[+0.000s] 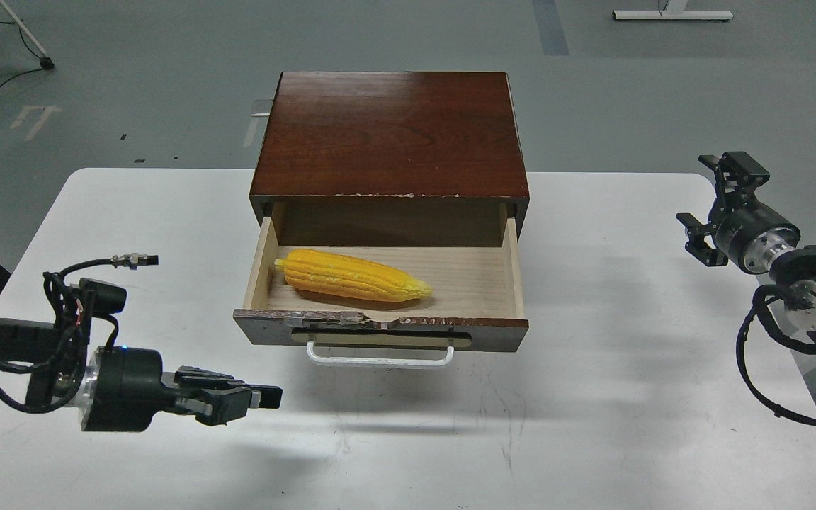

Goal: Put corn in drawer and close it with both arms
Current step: 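Move the left gripper down in front of the drawer handle, then push the drawer front with the left gripper toward the cabinet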

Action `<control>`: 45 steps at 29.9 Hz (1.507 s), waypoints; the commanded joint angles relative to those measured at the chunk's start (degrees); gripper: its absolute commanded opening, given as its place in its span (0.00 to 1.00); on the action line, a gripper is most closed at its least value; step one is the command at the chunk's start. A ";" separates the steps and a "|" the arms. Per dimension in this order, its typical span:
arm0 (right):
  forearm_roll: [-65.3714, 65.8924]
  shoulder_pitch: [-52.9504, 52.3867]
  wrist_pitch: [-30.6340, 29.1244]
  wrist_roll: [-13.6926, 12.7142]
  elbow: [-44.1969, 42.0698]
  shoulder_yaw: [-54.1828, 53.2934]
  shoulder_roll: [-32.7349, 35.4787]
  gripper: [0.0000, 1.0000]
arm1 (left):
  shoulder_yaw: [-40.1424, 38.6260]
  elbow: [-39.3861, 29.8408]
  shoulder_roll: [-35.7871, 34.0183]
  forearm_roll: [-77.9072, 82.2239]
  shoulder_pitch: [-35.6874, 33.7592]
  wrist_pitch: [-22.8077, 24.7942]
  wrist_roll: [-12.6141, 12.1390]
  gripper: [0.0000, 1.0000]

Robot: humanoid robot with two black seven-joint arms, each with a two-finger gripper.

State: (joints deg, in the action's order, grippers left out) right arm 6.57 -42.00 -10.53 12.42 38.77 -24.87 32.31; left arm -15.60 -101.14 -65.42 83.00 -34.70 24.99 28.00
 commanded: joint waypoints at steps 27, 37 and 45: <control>-0.24 -4.06 -7.49 11.14 -1.68 -3.34 -5.94 1.00 | -0.04 4.29 14.97 -5.05 4.20 -7.58 0.00 0.00; -0.24 -3.88 -7.49 10.78 -1.59 -5.10 -5.94 1.00 | -0.66 4.99 16.56 -3.73 3.94 -7.58 0.00 0.00; -0.24 -3.79 -7.49 10.78 -1.59 -5.10 -5.94 1.00 | -0.31 7.98 16.47 -3.46 0.69 -6.53 0.00 0.00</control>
State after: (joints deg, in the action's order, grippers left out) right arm 6.33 -45.80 -18.04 23.21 37.18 -29.97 26.36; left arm -16.38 -93.77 -48.90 79.33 -32.75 17.93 28.02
